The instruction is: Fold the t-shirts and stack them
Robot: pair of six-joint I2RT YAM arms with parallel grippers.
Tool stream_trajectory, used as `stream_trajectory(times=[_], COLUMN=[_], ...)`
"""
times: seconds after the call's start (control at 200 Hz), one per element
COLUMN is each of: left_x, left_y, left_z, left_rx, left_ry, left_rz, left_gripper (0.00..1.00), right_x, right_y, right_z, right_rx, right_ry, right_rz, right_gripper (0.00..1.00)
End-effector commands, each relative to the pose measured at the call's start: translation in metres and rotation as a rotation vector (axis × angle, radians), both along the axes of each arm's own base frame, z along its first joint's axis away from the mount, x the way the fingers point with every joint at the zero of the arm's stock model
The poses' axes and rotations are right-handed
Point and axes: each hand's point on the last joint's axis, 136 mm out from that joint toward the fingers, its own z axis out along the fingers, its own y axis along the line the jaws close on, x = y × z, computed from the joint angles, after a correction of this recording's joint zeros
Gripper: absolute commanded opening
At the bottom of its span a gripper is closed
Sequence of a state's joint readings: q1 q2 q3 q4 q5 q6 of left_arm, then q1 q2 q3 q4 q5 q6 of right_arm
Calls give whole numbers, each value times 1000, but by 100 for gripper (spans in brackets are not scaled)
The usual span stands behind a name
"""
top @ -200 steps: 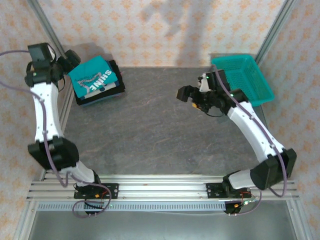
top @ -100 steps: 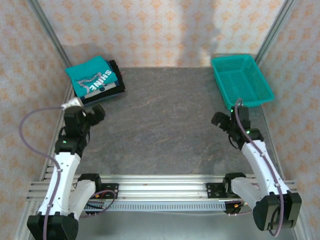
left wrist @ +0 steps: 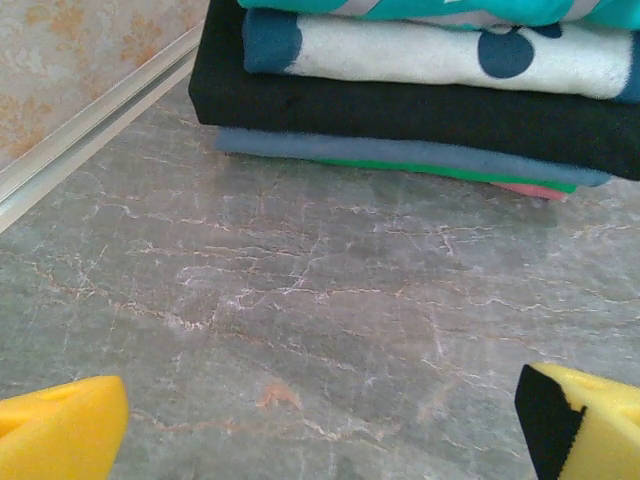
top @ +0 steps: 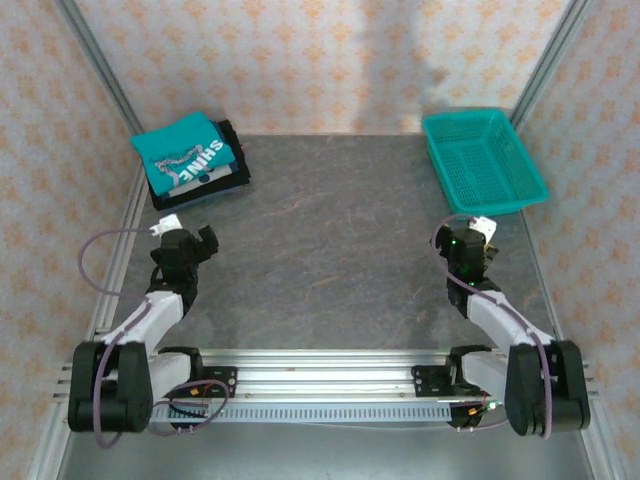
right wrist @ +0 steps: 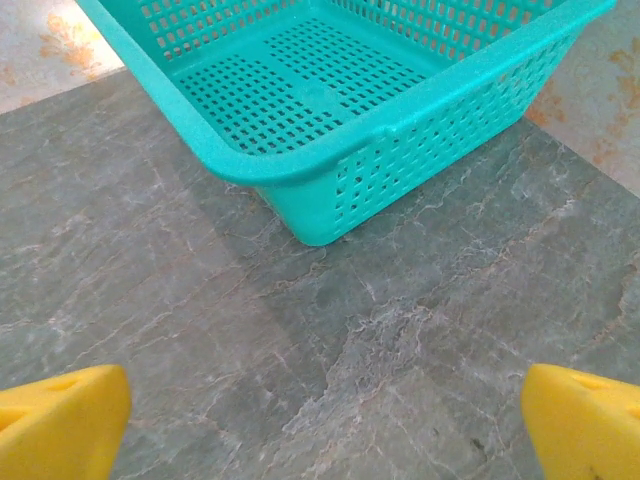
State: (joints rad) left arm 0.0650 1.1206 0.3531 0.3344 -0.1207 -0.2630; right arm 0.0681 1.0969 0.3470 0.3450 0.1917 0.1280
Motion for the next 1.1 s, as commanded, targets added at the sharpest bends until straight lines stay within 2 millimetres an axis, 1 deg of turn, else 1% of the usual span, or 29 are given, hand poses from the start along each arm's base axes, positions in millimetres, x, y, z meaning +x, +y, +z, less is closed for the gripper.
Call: stream_trajectory(times=[0.0, 0.015, 0.035, 0.075, 0.13, 0.2, 0.24, 0.32, 0.34, 0.375, 0.41, 0.47, 0.5, 0.54, 0.58, 0.605, 0.686, 1.096], left_x=[23, 24, 28, 32, 35, 40, 46, 53, 55, 62, 60, 61, 60, 61, 60, 62, 61, 62], left_y=[2, 1, -1, -4, -7, -6, -13, -29, -30, -30, -31, -31, -30, -31, -30, -30, -31, -33], left_z=[17, 14, 16, 17, 16, 8, 8, -4, -9, -7, -11, -9, -11, -10, -11, -9, -10, -11], left_rx=[80, 83, 90, 106, 128, 135, 149, 192, 195, 199, 189, 195, 190, 194, 192, 196, 198, 210], left_ry=[-124, -121, -132, -113, -134, -137, -128, -98, -87, -89, -42, -72, -45, -67, -47, -64, -56, -43], left_rz=[-21, -31, -46, -73, -98, -93, -128, -193, -197, -193, -200, -196, -196, -196, -196, -195, -197, -202], left_gripper=[100, 100, 100, 100, 100, 100, 100, 100, 100, 100, 100, 100, 100, 100, 100, 100, 100, 100], right_x=[16, 17, 19, 25, 30, 33, 34, 45, 48, 53, 59, 54, 56, 57, 56, 55, 56, 59], right_y=[-6, -5, -4, -2, 0, 0, -2, -1, -1, -1, -4, -7, -8, -9, -8, -8, -7, -3], right_z=[17, 12, 10, 11, 7, 11, 12, -3, -8, -18, -18, -22, -22, -19, -20, -21, -19, -21], right_rx=[-41, -37, -32, -37, -55, -93, -107, -109, -109, -111, -120, -98, -103, -110, -104, -103, -110, -110], right_ry=[-158, -154, -158, -164, -106, -149, -154, -141, -135, -118, -131, -65, -82, -117, -90, -77, -117, -92], right_rz=[-16, -14, -9, 3, 26, 39, 32, 51, 51, 52, 32, 16, 16, 14, 17, 19, 25, 53], right_gripper=[100, 100, 100, 100, 100, 100, 100, 100, 100, 99, 100, 100, 99, 99, 99, 99, 99, 99])
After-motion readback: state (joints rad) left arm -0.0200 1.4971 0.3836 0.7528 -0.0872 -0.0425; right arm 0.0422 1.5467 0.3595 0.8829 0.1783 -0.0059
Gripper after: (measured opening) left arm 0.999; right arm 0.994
